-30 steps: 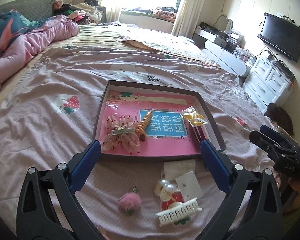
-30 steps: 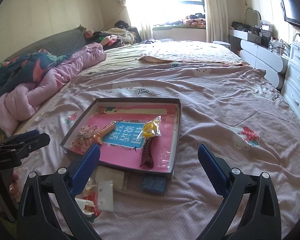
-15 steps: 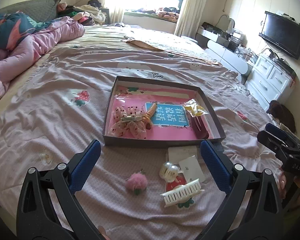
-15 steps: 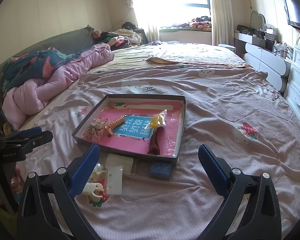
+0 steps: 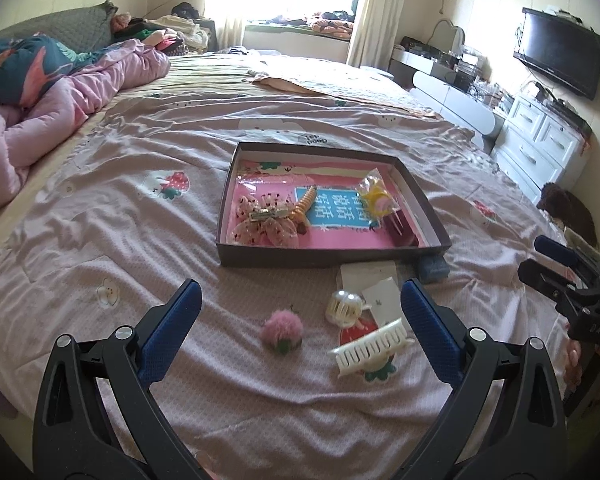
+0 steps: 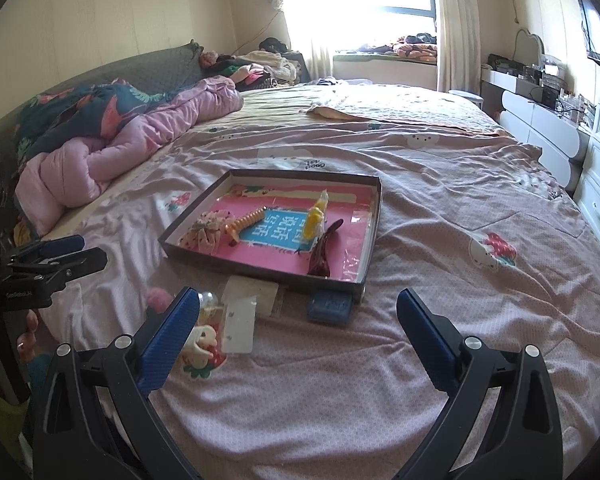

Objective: Organize jewelry
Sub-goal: 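Move the left tool toward the white comb clip and the right tool toward the clear packet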

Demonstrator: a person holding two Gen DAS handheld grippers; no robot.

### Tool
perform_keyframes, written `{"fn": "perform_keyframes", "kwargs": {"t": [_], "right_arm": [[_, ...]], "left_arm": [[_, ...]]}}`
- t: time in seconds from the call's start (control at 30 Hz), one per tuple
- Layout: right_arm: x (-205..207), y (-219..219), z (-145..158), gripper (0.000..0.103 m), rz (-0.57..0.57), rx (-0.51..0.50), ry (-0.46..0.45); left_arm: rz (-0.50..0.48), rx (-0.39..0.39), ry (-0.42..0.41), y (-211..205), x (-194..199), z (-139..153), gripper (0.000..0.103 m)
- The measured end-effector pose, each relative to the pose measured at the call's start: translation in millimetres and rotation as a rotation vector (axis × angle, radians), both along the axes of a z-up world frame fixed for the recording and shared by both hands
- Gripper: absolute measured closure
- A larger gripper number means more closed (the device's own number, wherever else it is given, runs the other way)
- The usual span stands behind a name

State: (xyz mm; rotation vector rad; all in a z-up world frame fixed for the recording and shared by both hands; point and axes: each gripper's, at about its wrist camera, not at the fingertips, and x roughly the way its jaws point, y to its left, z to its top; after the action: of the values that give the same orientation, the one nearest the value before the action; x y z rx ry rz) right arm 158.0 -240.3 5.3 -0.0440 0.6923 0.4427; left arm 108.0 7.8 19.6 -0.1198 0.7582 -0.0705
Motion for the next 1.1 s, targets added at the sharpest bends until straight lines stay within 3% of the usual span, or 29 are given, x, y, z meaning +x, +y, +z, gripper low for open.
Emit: {"fn": "perform_keyframes", "kwargs": {"t": [0.4, 0.8, 0.97, 1.1], "right_arm": [[-8.4, -2.5, -22.8, 0.007, 0.016, -0.033, 0.042], [2.8, -14.0, -44.2, 0.007, 0.004, -0.009, 0.093], [15.3, -19.9, -56.4, 0.007, -0.010, -0.001, 0.124], [29.9, -20.0, -69.8, 0.007, -0.029, -0.020, 0.148]], "left_arm": [[-0.080, 0.057, 0.036, -21.6, -10.3, -23.4, 0.012], [-0.229, 0.126, 0.121, -56.8, 2.3, -59.8, 0.012], [-0.282, 0.196, 0.140, -70.1, 9.9, -73.5, 0.013], [-0.305, 0.228, 0.164, -77.9, 19.7, -82.8, 0.020]]}}
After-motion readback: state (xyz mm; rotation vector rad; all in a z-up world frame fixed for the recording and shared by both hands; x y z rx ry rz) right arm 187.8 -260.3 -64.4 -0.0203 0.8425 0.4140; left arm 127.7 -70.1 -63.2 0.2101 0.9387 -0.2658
